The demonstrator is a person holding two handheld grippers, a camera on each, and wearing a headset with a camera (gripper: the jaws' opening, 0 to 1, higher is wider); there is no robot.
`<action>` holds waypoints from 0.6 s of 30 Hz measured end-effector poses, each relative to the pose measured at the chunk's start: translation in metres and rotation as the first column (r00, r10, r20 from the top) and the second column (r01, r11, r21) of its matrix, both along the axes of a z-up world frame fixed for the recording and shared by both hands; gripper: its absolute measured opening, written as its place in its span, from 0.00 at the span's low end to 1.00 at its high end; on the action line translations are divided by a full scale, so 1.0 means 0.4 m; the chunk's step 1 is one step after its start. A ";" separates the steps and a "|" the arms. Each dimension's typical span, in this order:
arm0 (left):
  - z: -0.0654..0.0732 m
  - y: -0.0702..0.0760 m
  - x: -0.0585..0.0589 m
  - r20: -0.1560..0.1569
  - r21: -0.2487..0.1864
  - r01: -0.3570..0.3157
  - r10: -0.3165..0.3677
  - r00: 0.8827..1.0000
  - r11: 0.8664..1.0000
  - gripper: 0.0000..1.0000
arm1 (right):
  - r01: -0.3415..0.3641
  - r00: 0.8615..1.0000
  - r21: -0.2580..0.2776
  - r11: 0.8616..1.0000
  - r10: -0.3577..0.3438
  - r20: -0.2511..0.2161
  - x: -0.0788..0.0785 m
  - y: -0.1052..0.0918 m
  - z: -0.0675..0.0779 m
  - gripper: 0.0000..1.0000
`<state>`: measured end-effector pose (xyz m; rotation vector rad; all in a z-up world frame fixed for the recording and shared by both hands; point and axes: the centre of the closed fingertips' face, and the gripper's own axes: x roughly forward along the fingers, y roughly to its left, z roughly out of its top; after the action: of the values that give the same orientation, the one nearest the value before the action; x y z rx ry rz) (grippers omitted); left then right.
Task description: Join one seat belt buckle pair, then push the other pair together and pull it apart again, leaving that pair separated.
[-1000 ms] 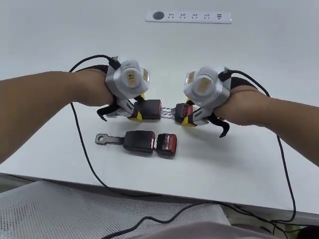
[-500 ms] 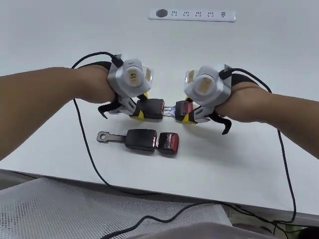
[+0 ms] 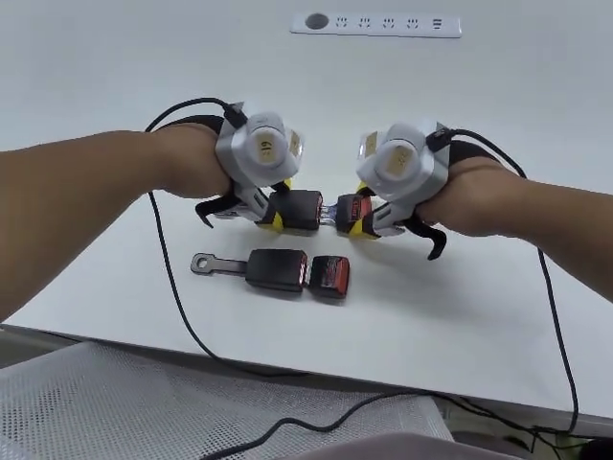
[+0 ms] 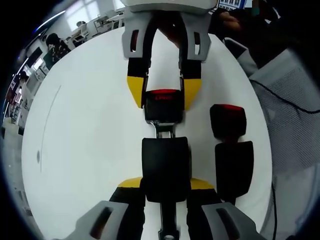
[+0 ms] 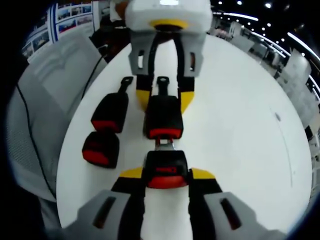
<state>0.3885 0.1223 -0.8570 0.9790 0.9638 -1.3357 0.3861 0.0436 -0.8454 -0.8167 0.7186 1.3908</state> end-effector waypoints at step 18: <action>0.002 -0.001 -0.002 -0.001 -0.007 -0.014 0.014 1.000 1.000 0.31 | 0.023 1.000 -0.004 1.000 -0.023 -0.016 0.001 0.038 -0.009 0.30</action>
<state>0.3877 0.1220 -0.8561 0.9650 0.9643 -1.3269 0.3867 0.0589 -0.8491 -0.7991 0.7414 1.3774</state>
